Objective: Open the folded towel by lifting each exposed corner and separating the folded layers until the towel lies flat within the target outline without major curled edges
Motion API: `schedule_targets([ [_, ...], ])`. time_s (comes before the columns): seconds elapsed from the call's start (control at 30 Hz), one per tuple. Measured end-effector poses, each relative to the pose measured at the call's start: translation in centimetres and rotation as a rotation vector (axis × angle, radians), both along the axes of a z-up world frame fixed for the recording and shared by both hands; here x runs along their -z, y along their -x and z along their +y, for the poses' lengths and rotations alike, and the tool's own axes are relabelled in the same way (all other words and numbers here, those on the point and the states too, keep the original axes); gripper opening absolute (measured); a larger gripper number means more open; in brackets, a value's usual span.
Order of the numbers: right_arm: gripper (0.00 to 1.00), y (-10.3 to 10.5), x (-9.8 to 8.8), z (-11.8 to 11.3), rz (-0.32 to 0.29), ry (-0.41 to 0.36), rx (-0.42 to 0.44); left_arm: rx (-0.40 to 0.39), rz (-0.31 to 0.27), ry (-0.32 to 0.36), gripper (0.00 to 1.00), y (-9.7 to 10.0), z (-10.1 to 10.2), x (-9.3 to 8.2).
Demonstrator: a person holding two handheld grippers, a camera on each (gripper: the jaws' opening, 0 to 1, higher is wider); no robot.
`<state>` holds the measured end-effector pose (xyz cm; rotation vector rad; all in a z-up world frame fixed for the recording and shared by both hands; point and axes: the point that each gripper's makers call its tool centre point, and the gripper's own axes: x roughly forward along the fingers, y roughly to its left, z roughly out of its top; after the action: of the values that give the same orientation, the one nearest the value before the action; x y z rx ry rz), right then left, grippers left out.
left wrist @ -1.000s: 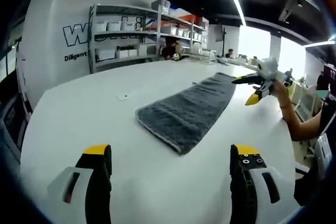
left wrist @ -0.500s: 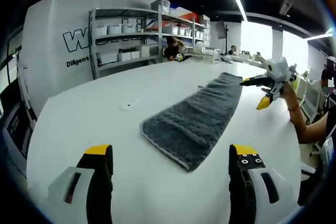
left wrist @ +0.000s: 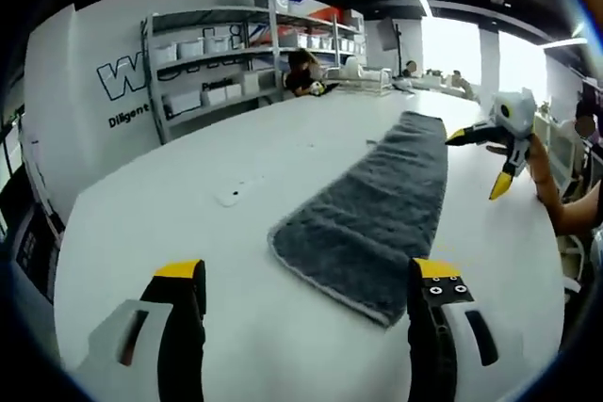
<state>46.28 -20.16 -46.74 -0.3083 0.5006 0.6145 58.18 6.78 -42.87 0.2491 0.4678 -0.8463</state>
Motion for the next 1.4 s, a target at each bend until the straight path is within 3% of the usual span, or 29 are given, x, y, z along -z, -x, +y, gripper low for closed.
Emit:
schedule_targets([
  [0.17,0.99,-0.2,0.9,0.4,0.009,0.038,-0.002,0.032,-0.003,0.034,0.87,-1.2,-1.3,0.1],
  [0.27,0.99,-0.3,0.7,0.6,0.006,0.011,-0.003,0.058,-0.022,0.114,0.86,-1.9,-2.9,-0.5],
  [0.43,0.99,-0.2,0.6,0.8,-0.004,0.008,-0.014,0.047,-0.062,0.062,0.78,-3.3,-3.0,0.1],
  [0.63,0.99,-0.1,0.9,1.2,-0.001,0.012,-0.026,0.011,-0.037,0.115,0.62,-4.6,-2.9,1.4],
  [0.73,0.99,-0.1,0.9,1.3,0.002,0.014,-0.029,0.002,-0.027,0.108,0.61,-5.0,-2.6,2.1],
  [0.93,0.99,-0.1,1.0,1.4,0.005,0.014,-0.033,-0.022,-0.032,0.093,0.47,-5.5,-2.7,3.8],
  [1.07,0.99,0.0,1.3,1.5,0.012,0.019,-0.039,-0.016,-0.012,0.085,0.45,-5.7,-3.0,4.7],
  [1.4,0.99,0.2,1.7,1.8,0.022,0.025,-0.055,-0.016,-0.017,0.09,0.3,-5.7,-3.3,5.4],
])
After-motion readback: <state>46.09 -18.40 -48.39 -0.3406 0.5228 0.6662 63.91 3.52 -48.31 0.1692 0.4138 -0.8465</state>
